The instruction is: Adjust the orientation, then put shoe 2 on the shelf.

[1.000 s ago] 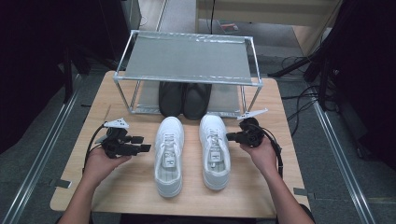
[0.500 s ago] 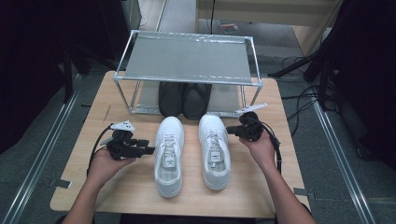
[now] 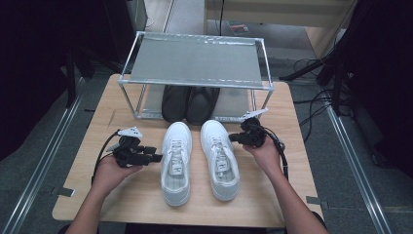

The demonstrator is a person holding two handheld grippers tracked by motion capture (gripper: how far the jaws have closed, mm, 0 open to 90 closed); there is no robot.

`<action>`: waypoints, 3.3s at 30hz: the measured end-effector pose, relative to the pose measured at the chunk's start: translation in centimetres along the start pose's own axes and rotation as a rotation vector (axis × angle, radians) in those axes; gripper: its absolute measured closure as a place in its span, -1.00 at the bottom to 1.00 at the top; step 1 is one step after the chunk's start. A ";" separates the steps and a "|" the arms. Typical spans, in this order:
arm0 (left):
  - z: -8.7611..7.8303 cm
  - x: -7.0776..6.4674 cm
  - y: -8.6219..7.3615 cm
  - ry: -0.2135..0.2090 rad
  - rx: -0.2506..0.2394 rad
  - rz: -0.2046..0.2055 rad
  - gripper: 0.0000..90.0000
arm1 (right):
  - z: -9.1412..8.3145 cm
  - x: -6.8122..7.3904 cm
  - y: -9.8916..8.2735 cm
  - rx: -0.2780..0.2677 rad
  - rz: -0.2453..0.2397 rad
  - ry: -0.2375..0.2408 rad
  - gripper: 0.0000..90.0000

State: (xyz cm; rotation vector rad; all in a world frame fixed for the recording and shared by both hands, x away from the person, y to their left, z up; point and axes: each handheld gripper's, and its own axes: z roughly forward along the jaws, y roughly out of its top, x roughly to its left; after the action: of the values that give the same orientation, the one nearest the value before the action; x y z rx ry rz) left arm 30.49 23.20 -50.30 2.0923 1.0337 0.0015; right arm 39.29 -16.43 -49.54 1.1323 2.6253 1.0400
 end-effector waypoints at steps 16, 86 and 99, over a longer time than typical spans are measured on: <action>1.9 -1.9 0.1 -0.138 0.049 0.065 1.00 | -0.2 0.8 -0.2 0.003 0.002 0.024 1.00; 1.2 -3.3 1.5 -0.113 -0.006 0.089 0.12 | -6.9 2.0 -2.6 -0.278 0.077 0.065 0.25; 1.0 -2.0 1.9 -0.090 -0.005 0.066 0.06 | -7.8 4.4 -3.0 -0.279 0.041 0.069 0.23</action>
State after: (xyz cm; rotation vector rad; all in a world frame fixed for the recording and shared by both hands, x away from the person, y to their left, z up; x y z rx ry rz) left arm 30.78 20.54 -49.10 2.1013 0.9098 -0.0570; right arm 31.62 -19.26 -44.72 1.1074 2.4139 1.4231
